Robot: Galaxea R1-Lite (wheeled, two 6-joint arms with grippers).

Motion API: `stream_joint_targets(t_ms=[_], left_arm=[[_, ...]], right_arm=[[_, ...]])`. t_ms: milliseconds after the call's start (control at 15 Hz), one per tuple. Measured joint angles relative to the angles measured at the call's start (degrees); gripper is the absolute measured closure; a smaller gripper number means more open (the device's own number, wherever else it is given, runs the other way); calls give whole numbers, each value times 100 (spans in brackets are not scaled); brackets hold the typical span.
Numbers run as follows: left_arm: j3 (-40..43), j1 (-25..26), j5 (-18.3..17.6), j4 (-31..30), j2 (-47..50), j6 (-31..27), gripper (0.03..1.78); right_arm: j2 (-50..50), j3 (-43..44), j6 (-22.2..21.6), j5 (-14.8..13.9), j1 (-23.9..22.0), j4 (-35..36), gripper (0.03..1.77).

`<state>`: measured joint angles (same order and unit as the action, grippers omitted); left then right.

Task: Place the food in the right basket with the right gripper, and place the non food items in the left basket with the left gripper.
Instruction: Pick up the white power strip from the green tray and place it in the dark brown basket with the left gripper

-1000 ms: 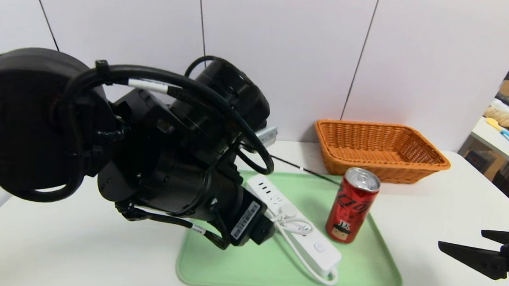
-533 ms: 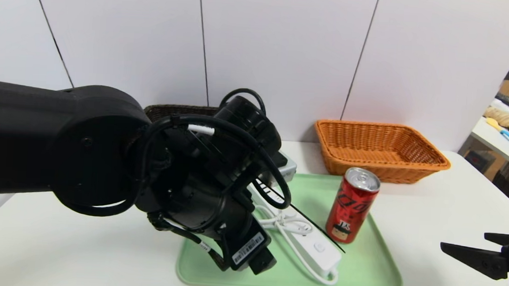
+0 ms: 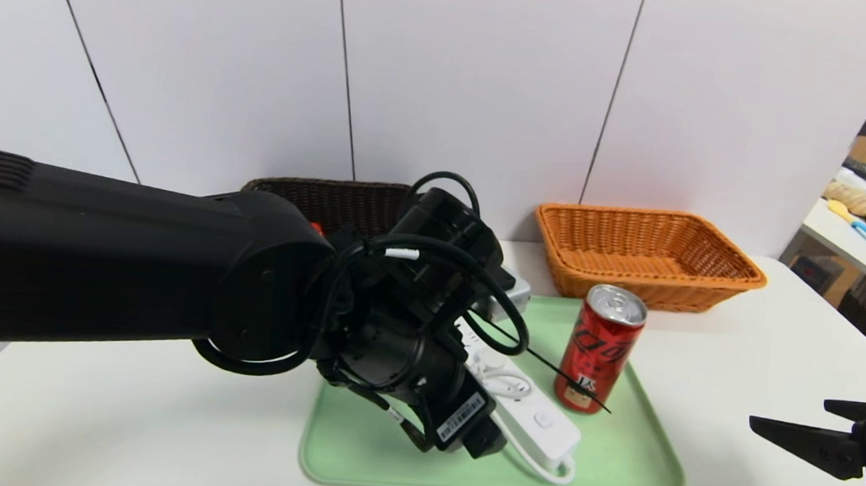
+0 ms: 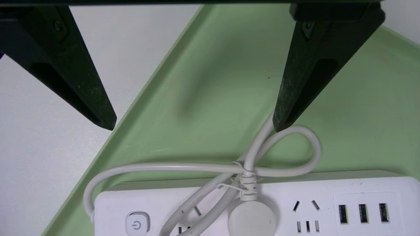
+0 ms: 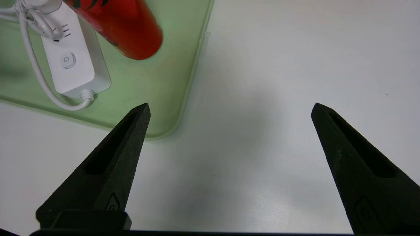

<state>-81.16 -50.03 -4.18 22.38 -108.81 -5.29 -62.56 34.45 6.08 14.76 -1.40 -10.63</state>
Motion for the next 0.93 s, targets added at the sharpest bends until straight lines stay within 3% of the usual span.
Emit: stream_joint_targets(t_ms=[267,533,933], left_arm=[[44,141,-162,24,27,-188,12],[90,304,-1100,66,294,-562,12],[234,423,-1276,11,217,-934,12]], right_arm=[[35,24,0,1,0,149,10],[49,46,2,6,0,156,10],[38,27,11,23,26,269,10]])
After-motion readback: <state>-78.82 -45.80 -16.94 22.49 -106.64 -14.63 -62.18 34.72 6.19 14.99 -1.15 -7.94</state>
